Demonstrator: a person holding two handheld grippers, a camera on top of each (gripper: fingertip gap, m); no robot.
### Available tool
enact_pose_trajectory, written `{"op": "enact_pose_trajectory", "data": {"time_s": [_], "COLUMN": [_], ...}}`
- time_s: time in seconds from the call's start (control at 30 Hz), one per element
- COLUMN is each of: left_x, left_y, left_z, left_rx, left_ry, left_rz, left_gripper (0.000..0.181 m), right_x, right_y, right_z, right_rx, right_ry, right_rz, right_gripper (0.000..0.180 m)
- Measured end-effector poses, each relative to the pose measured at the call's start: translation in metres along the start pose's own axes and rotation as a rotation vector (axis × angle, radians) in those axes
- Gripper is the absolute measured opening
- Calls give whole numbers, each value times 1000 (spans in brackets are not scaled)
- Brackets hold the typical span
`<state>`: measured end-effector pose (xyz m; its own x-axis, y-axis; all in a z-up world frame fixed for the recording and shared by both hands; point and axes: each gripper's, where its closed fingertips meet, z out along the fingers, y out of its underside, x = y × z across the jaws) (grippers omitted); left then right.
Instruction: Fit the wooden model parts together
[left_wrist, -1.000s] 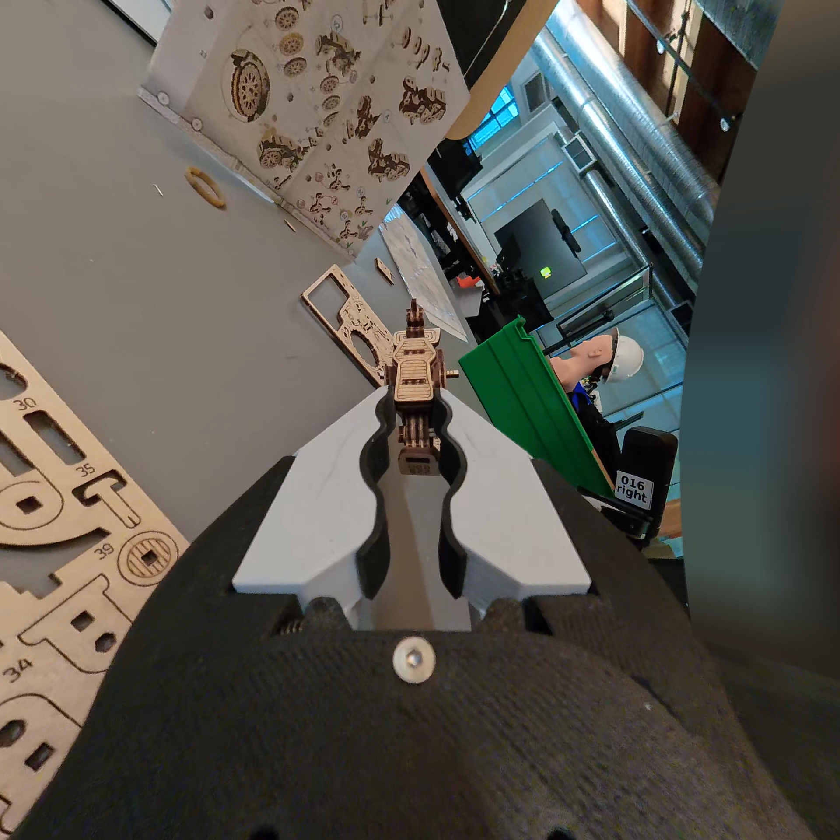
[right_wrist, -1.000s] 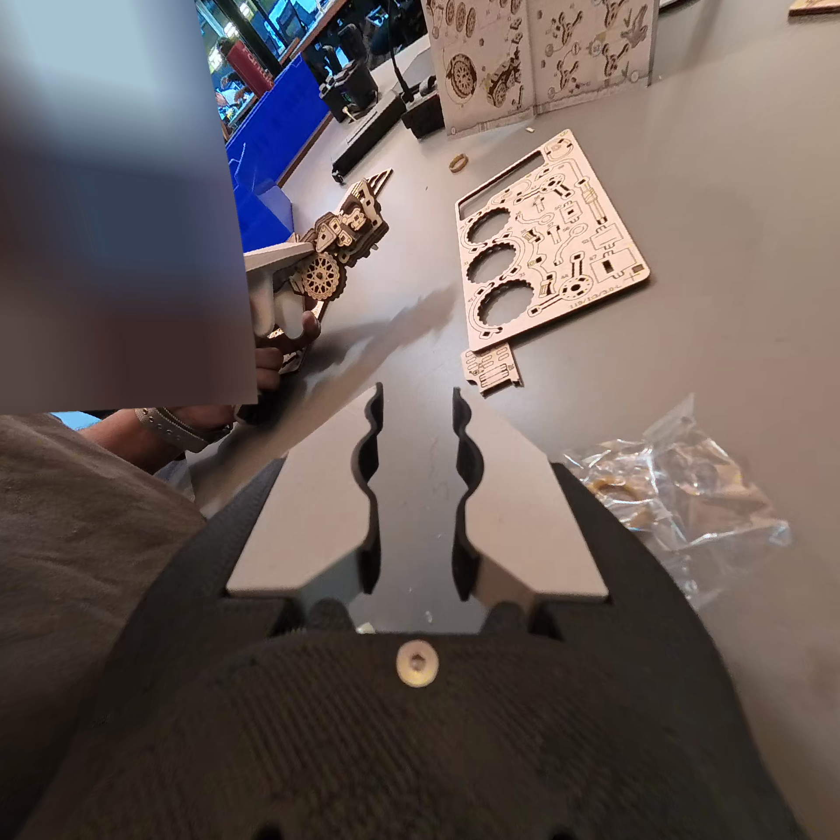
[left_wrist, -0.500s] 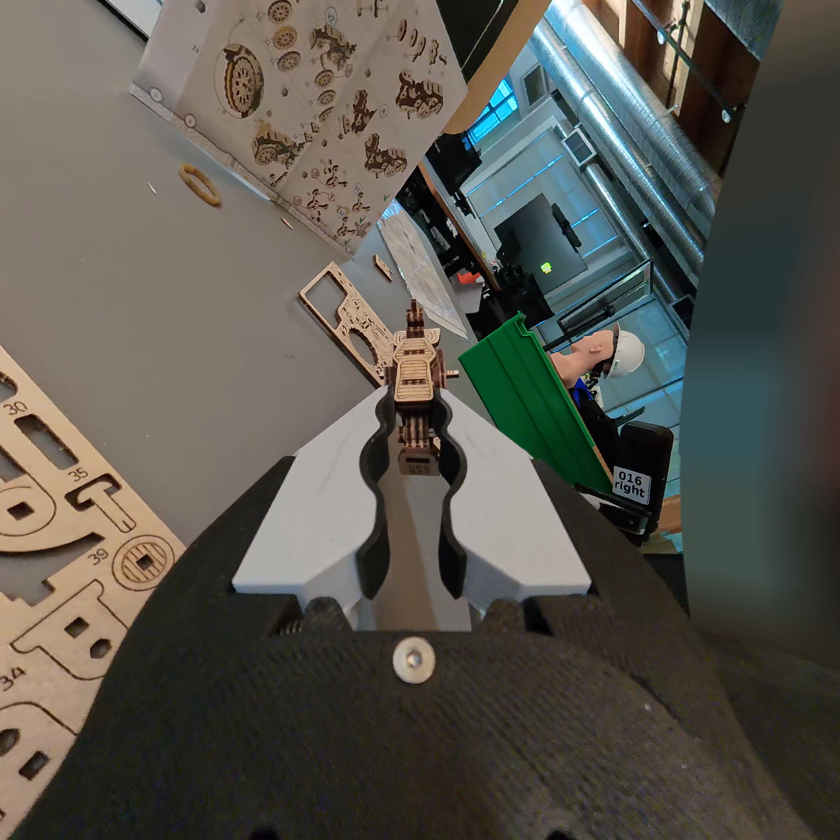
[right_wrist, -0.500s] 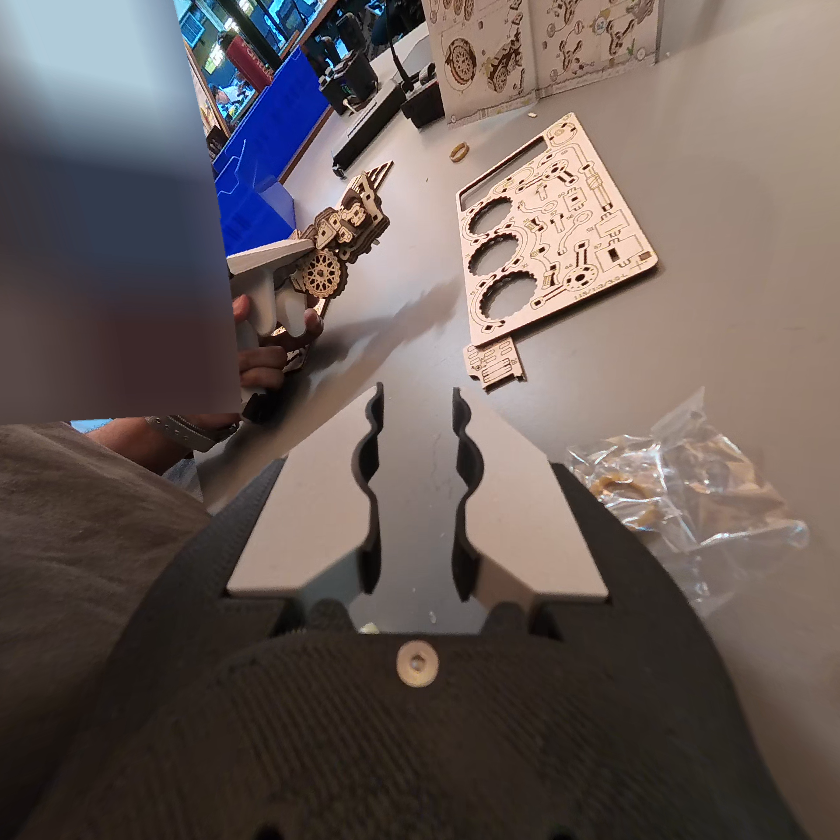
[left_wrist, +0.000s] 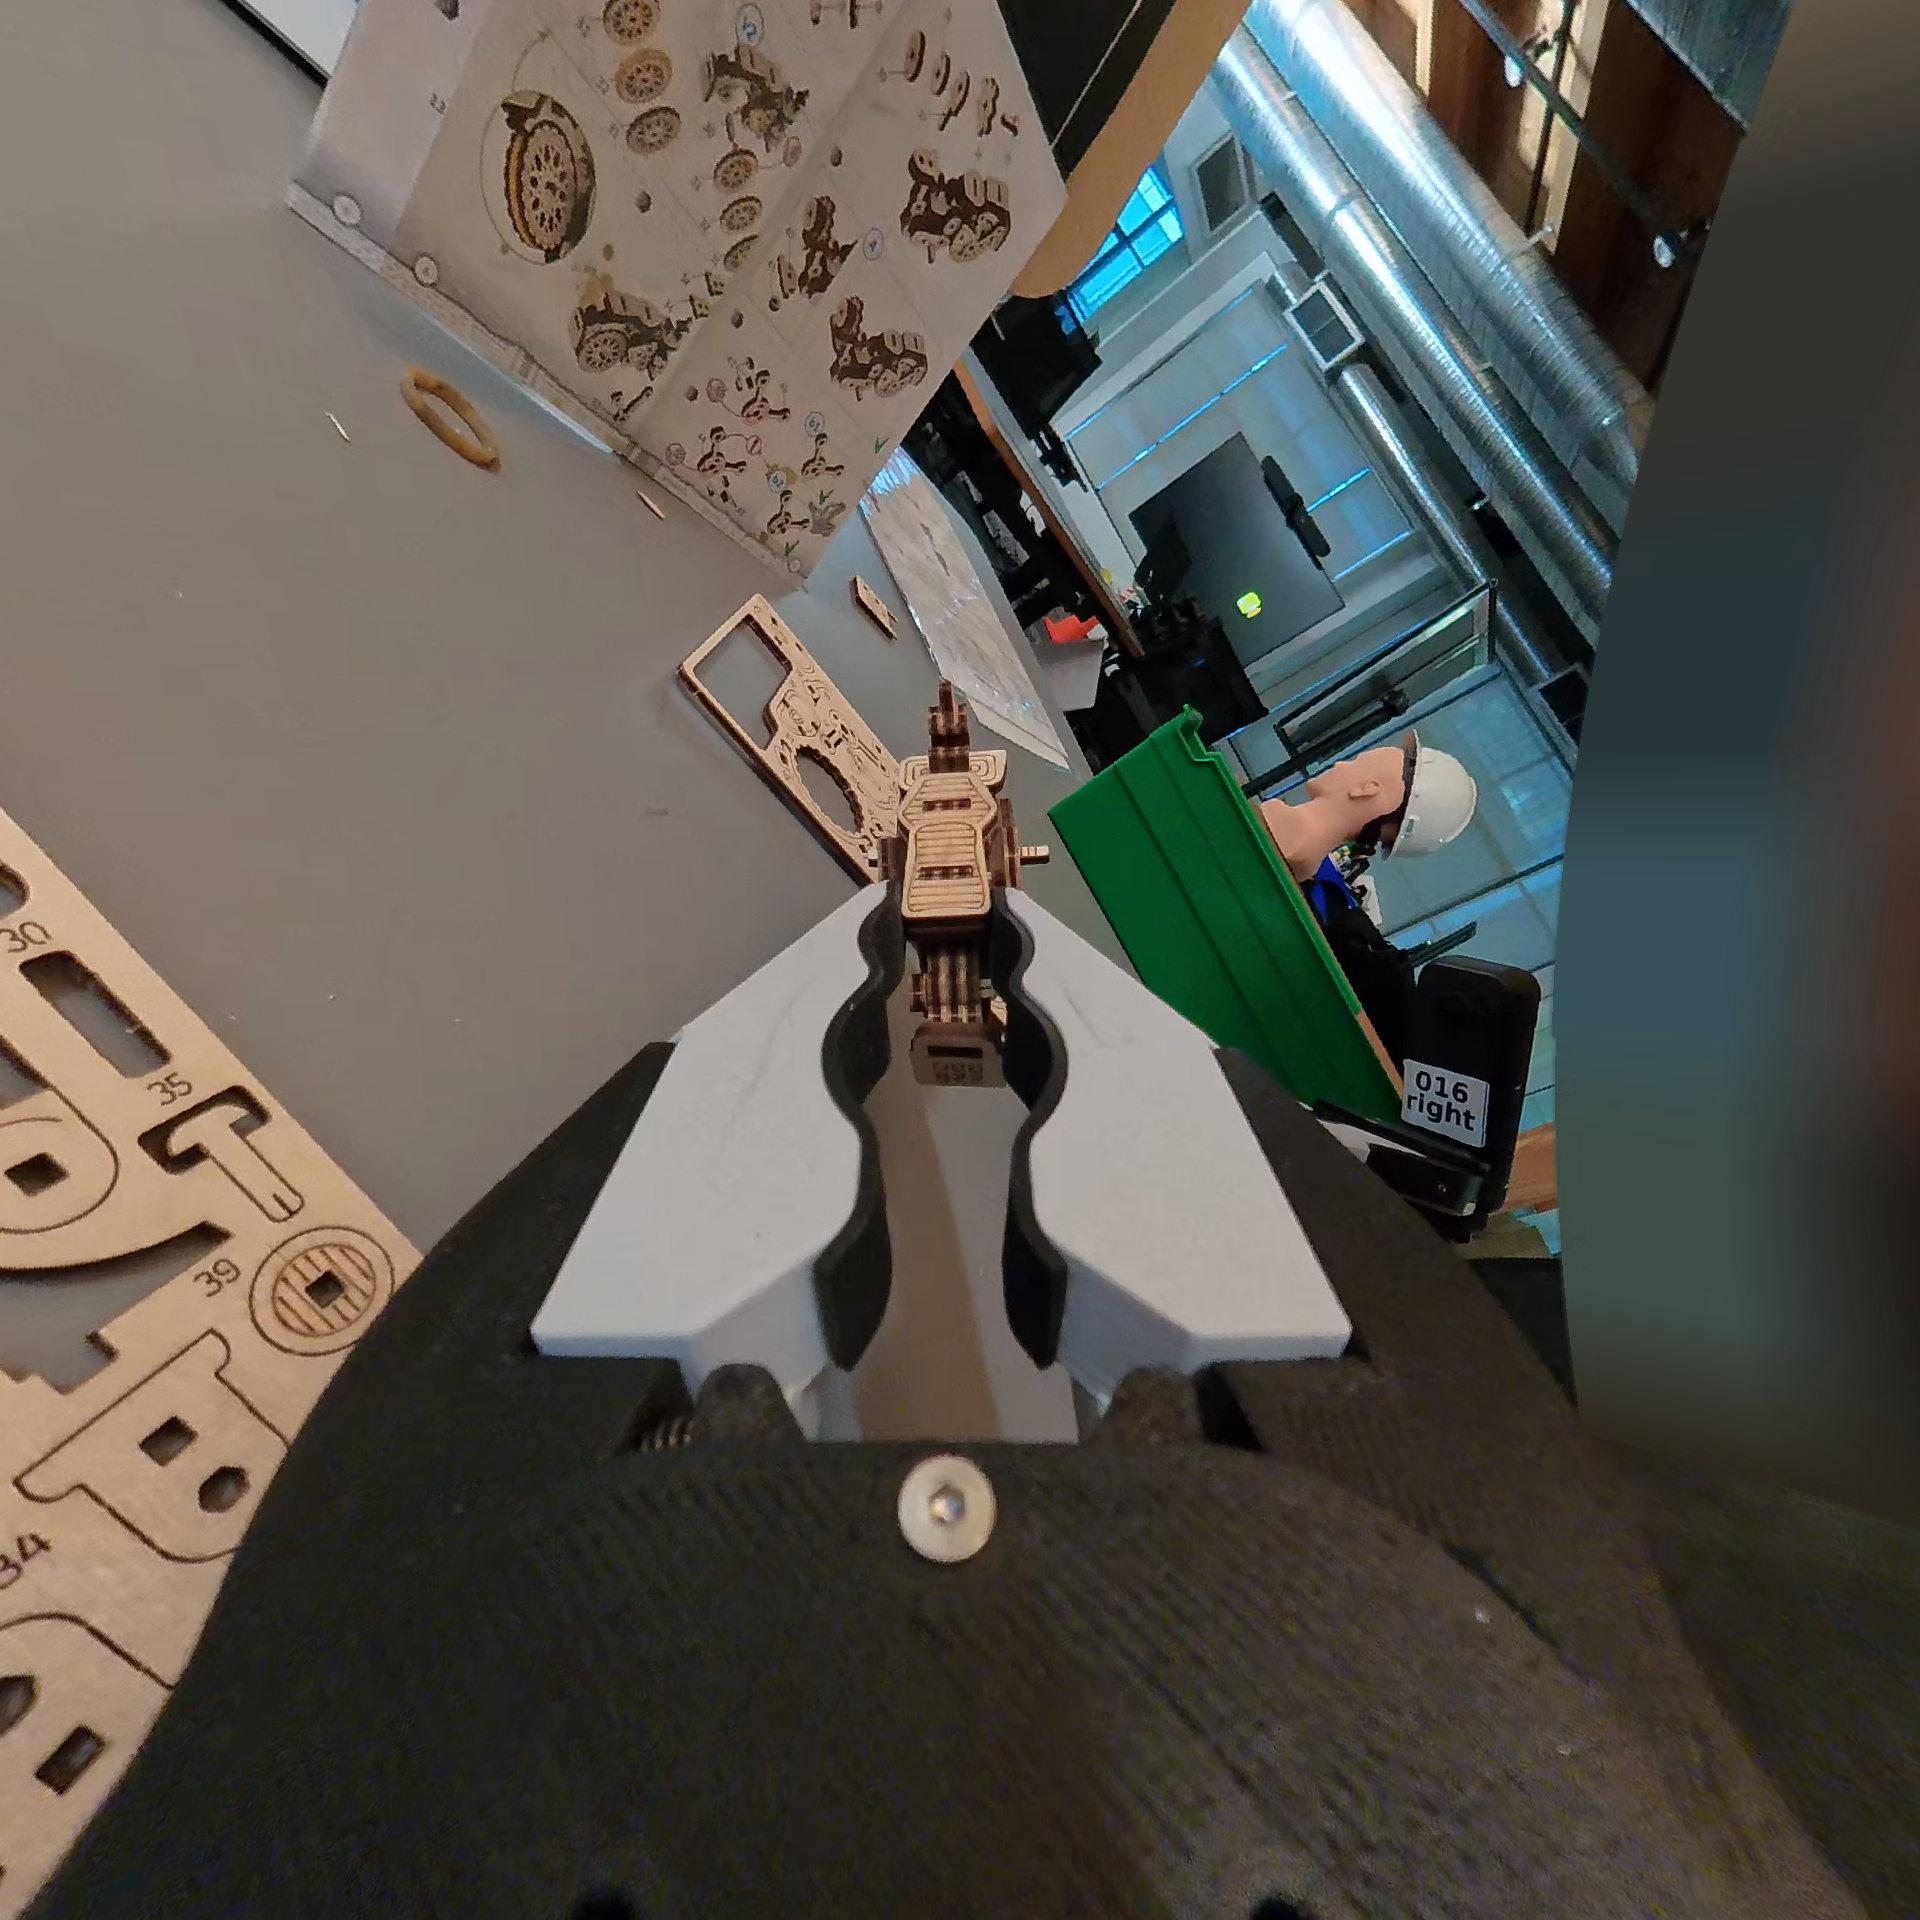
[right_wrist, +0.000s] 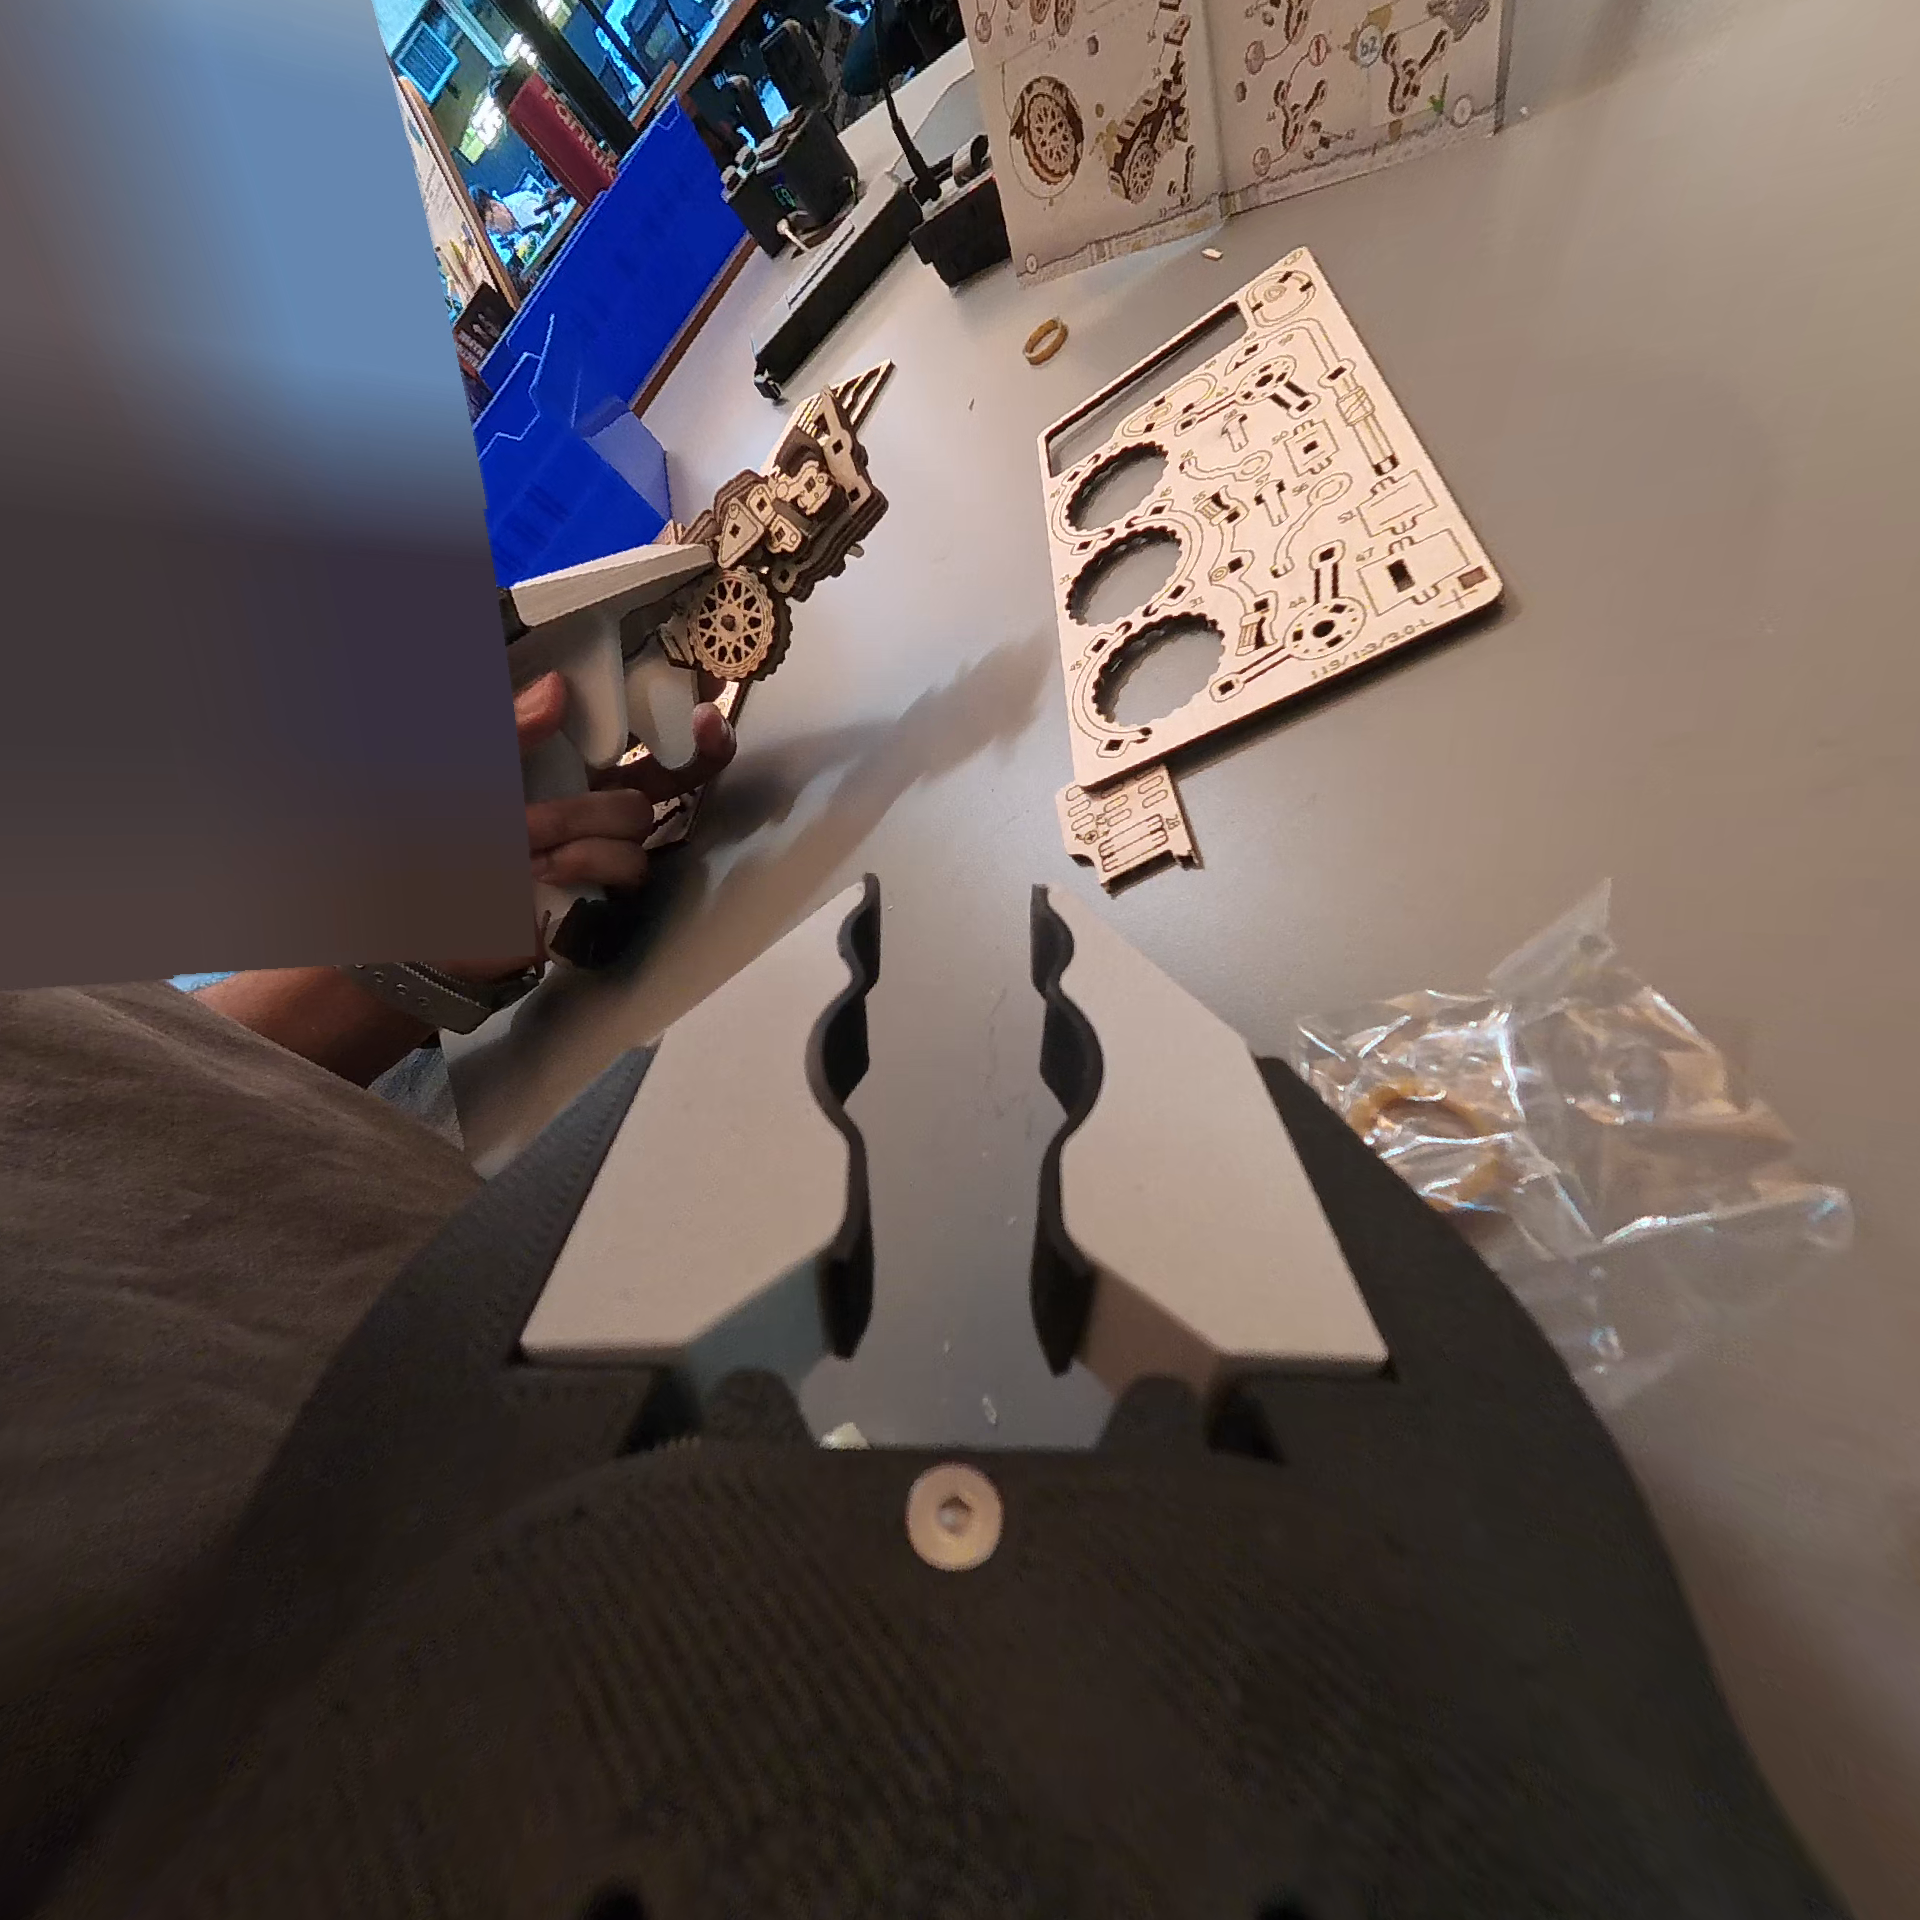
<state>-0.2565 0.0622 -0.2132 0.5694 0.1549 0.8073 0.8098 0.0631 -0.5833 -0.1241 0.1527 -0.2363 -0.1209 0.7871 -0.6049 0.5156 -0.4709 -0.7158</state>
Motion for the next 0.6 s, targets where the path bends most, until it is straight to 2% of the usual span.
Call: {"op": "enact_pose_trajectory", "data": {"time_s": [0.6], "left_x": [0], "left_y": [0], "left_z": [0], "left_rx": [-4], "left_ry": [0], "left_rz": [3], "left_gripper": [12], "right_x": [0], "right_y": [1], "right_z": [0], "right_rx": [-3], "right_ry": [5], "right_rz": [2], "right_gripper": [24]}}
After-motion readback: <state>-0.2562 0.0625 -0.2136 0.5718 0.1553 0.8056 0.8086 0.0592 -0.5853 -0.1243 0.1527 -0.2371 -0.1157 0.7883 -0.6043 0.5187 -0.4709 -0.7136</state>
